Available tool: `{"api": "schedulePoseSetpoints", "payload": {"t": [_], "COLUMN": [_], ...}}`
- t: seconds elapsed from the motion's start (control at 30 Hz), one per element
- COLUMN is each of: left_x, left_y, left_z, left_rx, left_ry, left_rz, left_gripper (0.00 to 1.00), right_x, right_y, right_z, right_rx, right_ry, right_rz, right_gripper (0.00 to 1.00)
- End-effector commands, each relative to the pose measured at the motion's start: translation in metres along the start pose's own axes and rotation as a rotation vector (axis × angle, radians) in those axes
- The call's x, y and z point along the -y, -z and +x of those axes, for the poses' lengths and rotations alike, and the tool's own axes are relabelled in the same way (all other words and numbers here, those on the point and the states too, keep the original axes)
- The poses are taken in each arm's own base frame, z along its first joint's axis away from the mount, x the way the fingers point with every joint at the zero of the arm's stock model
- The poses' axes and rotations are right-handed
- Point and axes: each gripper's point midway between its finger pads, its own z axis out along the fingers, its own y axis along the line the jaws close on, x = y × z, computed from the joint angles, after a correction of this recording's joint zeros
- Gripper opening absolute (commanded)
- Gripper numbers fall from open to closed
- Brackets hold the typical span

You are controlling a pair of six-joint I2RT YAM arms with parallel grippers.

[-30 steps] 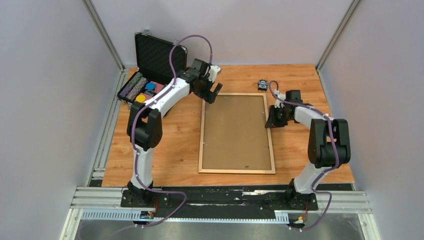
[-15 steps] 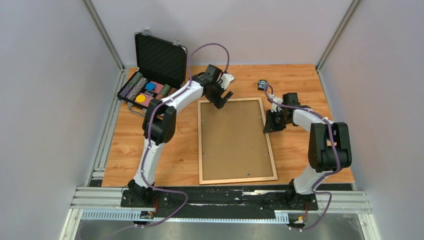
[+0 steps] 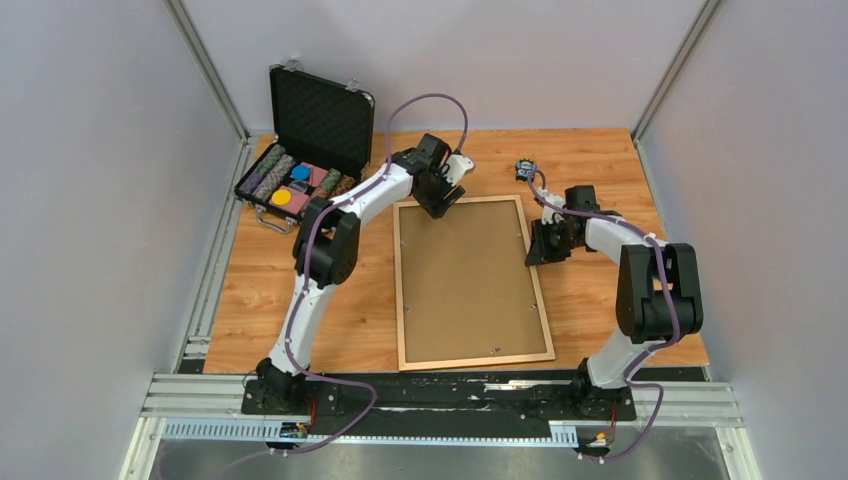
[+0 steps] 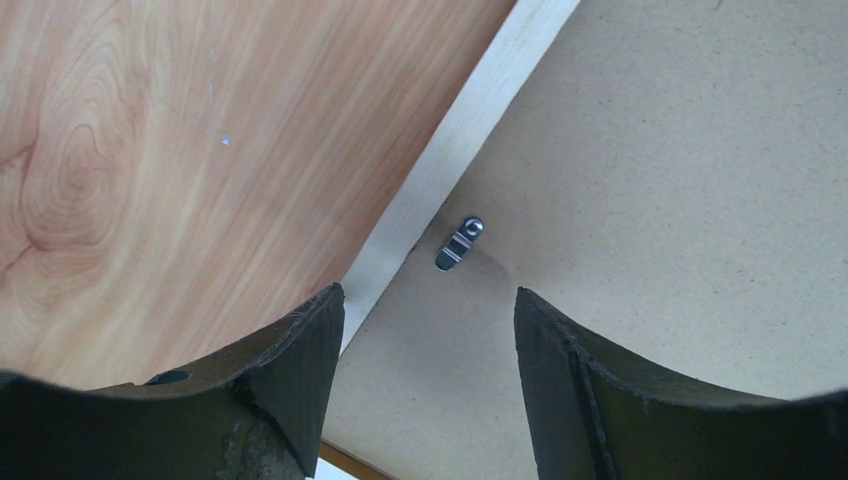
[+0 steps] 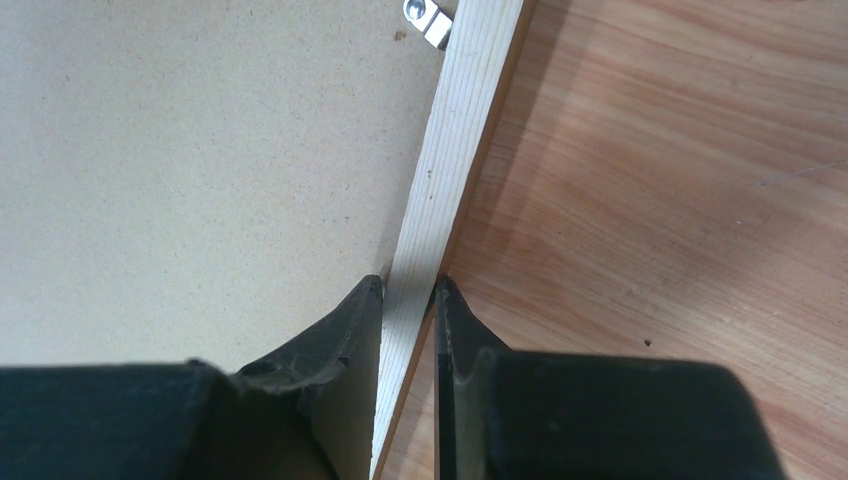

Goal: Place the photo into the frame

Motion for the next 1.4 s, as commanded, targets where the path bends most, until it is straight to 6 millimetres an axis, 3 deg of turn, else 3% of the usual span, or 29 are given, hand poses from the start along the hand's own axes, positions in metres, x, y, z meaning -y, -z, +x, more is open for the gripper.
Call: {"api": "schedulePoseSetpoints", "payload": {"t": [0.0,0.5,0.87,1.37], "left_x": [-0.01,-0.017,-0.019,-0.019], "left_y": [0.0,-0.011,-0.019,-0.029], "left_z": [-0.015,-0.016,-0.006,-0.01], "left_rx": [0.039,0.03,0.009,0.051], "left_ry": [-0.038,-0.066,-0.076,-0.005], "left_rz": [-0.031,-0.047,-0.061,-0.079], "left_gripper": [0.7,0.56,0.49,0.35], "right_x": [-0.009,-0.008,-0.008,-0.007], "right_y": [-0.003,-0.006,-0.007,-0.008], "right_z": [-0.002,0.0,0.001,0.001], "right_rx": [-0.007,-0.017,-0.02,-0.024], "right_ry": [0.037,0.03,0.028,0.025], "right_rz": [-0.057,-0.058,-0.059,-0.057], "right_gripper": [0.0,0.0,0.0,0.0]}}
